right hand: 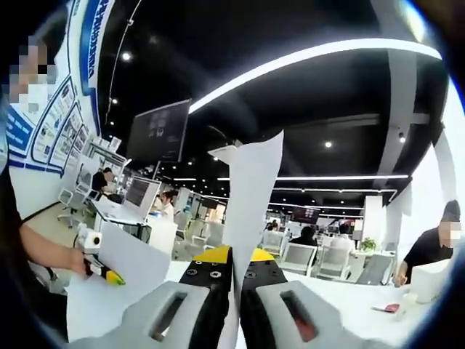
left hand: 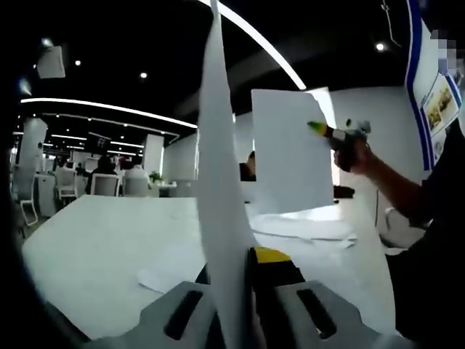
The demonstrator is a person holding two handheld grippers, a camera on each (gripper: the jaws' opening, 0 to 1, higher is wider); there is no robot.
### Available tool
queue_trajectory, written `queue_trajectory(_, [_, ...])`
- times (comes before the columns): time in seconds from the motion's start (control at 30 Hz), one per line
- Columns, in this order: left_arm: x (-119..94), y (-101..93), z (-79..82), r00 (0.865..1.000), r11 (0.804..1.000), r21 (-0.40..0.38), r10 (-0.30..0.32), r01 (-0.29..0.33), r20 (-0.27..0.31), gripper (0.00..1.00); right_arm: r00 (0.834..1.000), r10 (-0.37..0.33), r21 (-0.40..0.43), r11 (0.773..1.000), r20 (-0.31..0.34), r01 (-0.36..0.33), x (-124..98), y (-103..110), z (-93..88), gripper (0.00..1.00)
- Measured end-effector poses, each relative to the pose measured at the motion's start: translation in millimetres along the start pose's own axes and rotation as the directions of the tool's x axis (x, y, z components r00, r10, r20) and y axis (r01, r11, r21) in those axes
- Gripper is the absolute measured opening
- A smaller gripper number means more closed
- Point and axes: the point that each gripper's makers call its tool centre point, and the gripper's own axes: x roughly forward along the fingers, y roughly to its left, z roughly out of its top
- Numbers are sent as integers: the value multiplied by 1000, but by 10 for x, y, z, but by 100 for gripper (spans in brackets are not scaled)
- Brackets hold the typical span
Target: Organize the stack of printing papers by aligning and flattening the scattered papers on the table
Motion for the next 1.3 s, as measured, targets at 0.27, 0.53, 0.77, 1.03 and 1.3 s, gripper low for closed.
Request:
queue_trajectory(0.27, [-2,-2,-1,1000,1000,-7,1,-1,2,7,999,38,8,999,3,-38,12,97,16,0])
queue_trajectory(0.53, [-4,-7,5,1000,1000,-9,-1,1,7,7,998,60,19,998,-9,-60,5,168,-29,0])
queue_trajectory(0.77, [-10,-11,14,1000,1000,-12,-3,4,13,7,998,67,40,997,-5,-67,-21,190,-22,0])
queue_trajectory(1.03, [-18,-15,29,1000,1000,-19,-8,8,22,7,997,75,73,995,0,-75,-41,204,-17,0])
queue_trajectory(1.3, [-24,-14,34,1000,1000,-21,-9,9,26,7,996,89,99,991,3,-89,-57,242,-5,0])
